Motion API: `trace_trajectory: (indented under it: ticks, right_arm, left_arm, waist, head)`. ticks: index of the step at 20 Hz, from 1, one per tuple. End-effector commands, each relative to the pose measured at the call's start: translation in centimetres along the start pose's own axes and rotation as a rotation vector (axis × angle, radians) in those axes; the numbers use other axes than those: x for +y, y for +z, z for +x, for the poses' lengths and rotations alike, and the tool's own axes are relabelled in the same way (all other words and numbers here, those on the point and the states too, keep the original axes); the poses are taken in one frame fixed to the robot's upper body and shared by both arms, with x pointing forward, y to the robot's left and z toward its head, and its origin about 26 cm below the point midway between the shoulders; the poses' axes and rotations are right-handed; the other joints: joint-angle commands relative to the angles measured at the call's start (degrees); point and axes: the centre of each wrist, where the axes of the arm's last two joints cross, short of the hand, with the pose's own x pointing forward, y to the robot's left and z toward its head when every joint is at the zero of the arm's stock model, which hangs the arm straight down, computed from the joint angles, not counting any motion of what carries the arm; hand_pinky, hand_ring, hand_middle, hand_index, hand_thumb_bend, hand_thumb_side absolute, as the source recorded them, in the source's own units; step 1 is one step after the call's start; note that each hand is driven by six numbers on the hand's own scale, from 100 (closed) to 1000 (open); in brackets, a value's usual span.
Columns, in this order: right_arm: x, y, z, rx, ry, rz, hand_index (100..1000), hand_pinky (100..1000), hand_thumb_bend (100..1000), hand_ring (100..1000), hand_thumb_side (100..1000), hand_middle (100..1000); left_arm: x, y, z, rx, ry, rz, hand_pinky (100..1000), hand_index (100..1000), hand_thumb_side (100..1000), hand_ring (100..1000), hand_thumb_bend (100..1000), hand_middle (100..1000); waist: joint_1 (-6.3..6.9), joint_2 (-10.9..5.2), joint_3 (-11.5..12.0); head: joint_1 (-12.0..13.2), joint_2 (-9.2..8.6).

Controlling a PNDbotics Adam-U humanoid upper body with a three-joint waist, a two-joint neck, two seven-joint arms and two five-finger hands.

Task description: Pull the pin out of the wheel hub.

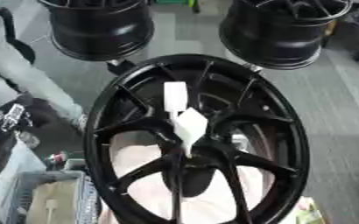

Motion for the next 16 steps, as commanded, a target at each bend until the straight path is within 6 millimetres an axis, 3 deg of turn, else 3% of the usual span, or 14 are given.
trace_trajectory:
  ticks: [1, 5, 10, 16]
  right_arm:
    - [-0.4, -0.6, 0.8, -0.042, 0.012, 0.0, 792, 506, 100, 685, 477, 739]
    - [-0.3, -0.5, 0.6, -0.039, 0.014, 0.015, 792, 506, 100, 685, 478, 739]
    - [-0.3, -0.3, 0.3, -0.035, 0.022, 0.036, 792, 505, 100, 684, 478, 739]
    - [-0.1, -0.1, 0.2, -0.035, 0.026, 0.067, 791, 505, 100, 684, 479, 739]
  left_arm:
    - [1.5, -1.4, 3.0, -0.125, -0.076, -0.035, 740, 719, 716, 610, 100, 636]
    - [2.6, -3.7, 7.5, -0.313, -0.177, -0.128, 745, 736, 603, 625, 100, 657]
    - [1.8, -5.6, 14.0, -0.529, -0.421, -0.332, 765, 797, 414, 676, 100, 717]
    - [1.3, -8.2, 17.6, -0.58, -0.754, -0.578, 764, 829, 351, 701, 100, 737]
  waist:
    - [0.37, -0.86, -0.25]
    - [0.98, -1.34, -0.91]
    - [1.82, -2.01, -2.3]
    - [2.93, -2.67, -4.38]
  head:
    - [-0.39, -0.14]
    - [-0.43, -0.14]
    - [0.0, -0.14]
    - [1.21, -0.14]
